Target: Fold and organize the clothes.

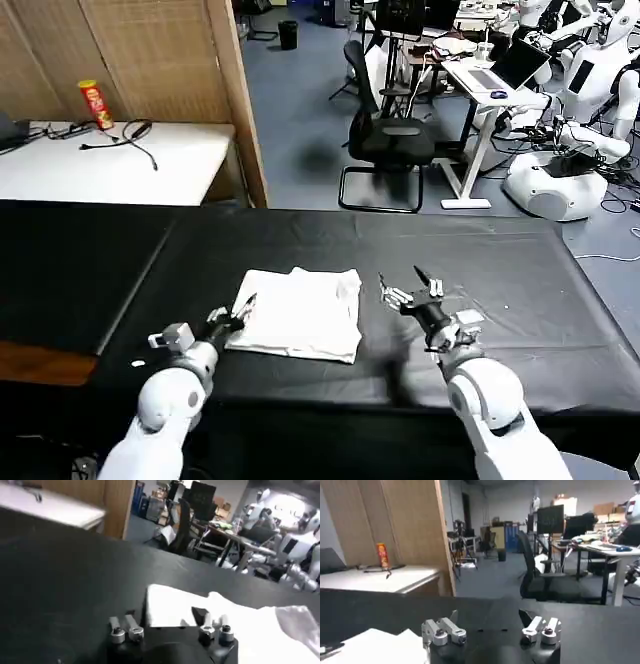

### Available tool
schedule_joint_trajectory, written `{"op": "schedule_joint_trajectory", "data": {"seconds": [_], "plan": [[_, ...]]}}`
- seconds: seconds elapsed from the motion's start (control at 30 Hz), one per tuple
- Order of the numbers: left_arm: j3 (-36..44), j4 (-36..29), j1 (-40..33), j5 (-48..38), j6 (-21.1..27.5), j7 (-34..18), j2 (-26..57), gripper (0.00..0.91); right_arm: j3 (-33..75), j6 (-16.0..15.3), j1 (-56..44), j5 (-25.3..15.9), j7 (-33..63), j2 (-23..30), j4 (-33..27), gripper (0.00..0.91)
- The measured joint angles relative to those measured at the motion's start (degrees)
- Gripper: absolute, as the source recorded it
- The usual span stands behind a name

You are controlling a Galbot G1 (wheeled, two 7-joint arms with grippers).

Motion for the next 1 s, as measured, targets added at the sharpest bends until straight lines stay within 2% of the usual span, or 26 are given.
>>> {"op": "schedule_joint_trajectory", "data": {"seconds": [0.23,0.5,0.7,1.0], "plan": [[-1.32,0.92,0.2,-4.89,1.36,-0.11,-0.85,0.0,1.19,0.27,-1.34,-0.06,-0.2,-0.18,1.71,0.878],[-2.05,-2.09,-0.39,6.39,0.48,-0.25,2.26,0.0,2.42,0.33,-1.95,-0.09,-0.18,-0.14,2.24,0.878],[-4.38,-4.71,0.29,13.25,0.31,-0.13,10.13,0.0,2.68,0.33,-2.05,-0.09,-0.17,-0.11,2.28,0.878],[-11.9,-10.17,2.21,14.06,1.63,-0.58,26.02,0.0,1.51,0.34,-1.35,-0.19,-0.15,0.83,1.63,0.878]]}}
